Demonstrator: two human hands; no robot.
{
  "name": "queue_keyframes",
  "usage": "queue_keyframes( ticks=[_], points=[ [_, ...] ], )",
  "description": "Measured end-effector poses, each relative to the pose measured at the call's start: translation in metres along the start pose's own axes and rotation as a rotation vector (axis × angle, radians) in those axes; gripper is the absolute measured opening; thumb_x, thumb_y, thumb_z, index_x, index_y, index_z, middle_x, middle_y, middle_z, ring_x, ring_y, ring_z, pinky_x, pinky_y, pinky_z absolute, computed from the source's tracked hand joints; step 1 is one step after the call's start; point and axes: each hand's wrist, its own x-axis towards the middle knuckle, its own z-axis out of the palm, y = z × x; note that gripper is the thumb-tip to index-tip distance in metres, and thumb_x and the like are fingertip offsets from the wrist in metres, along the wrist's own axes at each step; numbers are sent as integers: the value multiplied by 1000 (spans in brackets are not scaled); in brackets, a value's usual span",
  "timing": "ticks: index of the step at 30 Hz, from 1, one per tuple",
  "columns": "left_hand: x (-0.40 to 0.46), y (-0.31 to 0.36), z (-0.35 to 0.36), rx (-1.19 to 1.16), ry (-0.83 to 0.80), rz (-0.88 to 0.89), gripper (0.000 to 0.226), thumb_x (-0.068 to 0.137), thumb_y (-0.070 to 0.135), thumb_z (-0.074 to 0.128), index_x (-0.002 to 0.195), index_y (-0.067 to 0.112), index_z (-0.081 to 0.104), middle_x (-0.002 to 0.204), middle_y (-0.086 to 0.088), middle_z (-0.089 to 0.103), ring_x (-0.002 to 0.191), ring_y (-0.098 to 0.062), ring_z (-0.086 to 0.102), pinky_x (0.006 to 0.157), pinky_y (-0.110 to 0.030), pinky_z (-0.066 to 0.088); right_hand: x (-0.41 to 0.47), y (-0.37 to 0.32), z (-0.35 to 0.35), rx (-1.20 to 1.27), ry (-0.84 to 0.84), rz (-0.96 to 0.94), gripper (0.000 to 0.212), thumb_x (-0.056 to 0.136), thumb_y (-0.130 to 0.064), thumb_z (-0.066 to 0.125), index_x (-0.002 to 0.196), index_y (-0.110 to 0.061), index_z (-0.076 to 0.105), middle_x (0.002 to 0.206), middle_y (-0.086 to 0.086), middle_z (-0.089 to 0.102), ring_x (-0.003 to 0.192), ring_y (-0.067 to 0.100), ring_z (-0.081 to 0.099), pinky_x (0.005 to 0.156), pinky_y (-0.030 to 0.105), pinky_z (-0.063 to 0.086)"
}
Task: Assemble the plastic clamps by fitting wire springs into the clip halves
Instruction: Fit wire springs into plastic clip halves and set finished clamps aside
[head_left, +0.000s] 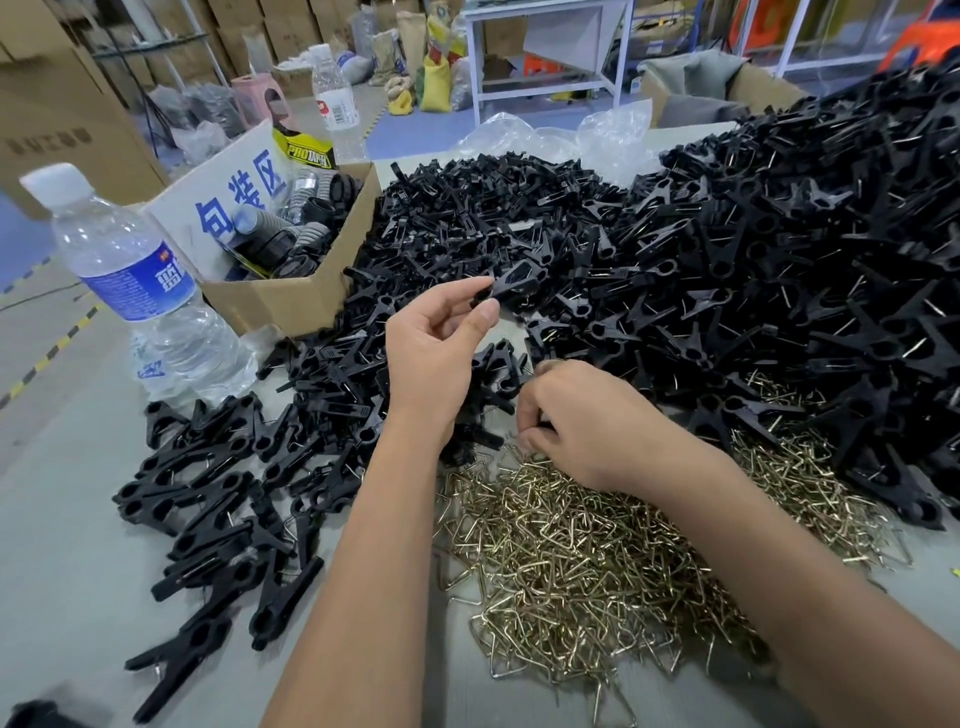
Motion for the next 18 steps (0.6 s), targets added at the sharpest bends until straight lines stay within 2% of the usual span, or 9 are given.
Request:
queue_keyframes(
  ticks=[3,5,8,12,15,18],
  points=[
    [-1,1,-1,-18,-1,-5,20,93,6,75,110,16,78,89,0,74,87,-19,69,86,-30,60,-1,5,0,152,81,-21,12,103,-22,61,91,-22,62,86,-9,64,68,2,55,61,18,45],
    [0,0,-2,-19,-6,-12,21,92,6,75,111,15,78,89,1,74,89,-20,69,88,-34,60,-3,8,-2,362,192,-12,13,102,-19,63,91,-23,61,79,-7,69,57,3,56,54,17,44],
    [0,-1,-4,2,-20,-25,24,92,6,75,113,16,78,92,3,74,95,-22,70,92,-38,60,-6,17,-8,656,315,59,12,98,-14,69,91,-24,69,78,-8,75,64,2,67,61,16,54],
    [0,-1,-7,-7,-94,-47,27,93,2,72,113,18,79,94,4,76,94,-17,73,86,-27,59,-9,37,-10,948,397,229,24,98,-8,67,91,-26,80,78,-5,76,63,6,65,64,30,63],
    [0,1,-10,-10,-196,-41,29,92,-1,72,113,19,79,104,-1,79,101,-23,74,91,-29,59,-8,44,-8,1094,497,255,26,99,-3,65,91,-21,82,80,2,75,68,10,64,62,24,57],
    [-2,4,-8,28,-298,-26,32,90,-4,73,112,18,78,108,-1,79,99,-13,73,90,-24,57,-7,44,-4,1163,554,234,16,98,-2,67,92,-13,76,77,4,71,69,16,66,60,26,57]
  ],
)
